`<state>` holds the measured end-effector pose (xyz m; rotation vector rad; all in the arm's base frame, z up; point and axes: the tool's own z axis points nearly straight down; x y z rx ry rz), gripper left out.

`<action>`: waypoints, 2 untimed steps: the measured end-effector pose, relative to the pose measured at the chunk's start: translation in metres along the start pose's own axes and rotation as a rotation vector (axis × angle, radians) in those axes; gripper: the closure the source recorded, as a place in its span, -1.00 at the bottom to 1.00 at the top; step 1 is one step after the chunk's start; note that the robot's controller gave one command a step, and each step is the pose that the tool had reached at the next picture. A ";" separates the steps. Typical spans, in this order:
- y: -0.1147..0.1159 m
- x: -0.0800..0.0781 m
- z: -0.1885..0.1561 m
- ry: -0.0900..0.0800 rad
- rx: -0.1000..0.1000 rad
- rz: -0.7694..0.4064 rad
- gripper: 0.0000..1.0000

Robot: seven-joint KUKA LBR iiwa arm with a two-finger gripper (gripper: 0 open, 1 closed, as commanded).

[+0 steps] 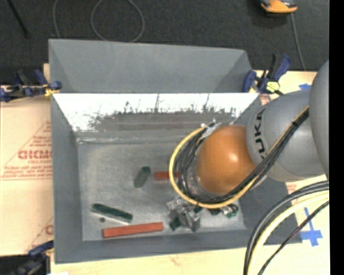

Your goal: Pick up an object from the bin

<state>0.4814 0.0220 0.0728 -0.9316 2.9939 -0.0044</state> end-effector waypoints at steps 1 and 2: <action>0.012 -0.039 -0.089 -0.006 0.001 0.001 1.00; -0.016 -0.074 -0.204 -0.007 0.003 -0.004 1.00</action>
Offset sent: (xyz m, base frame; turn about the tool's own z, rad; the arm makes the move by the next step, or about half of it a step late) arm 0.0211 0.0309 0.0844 0.0031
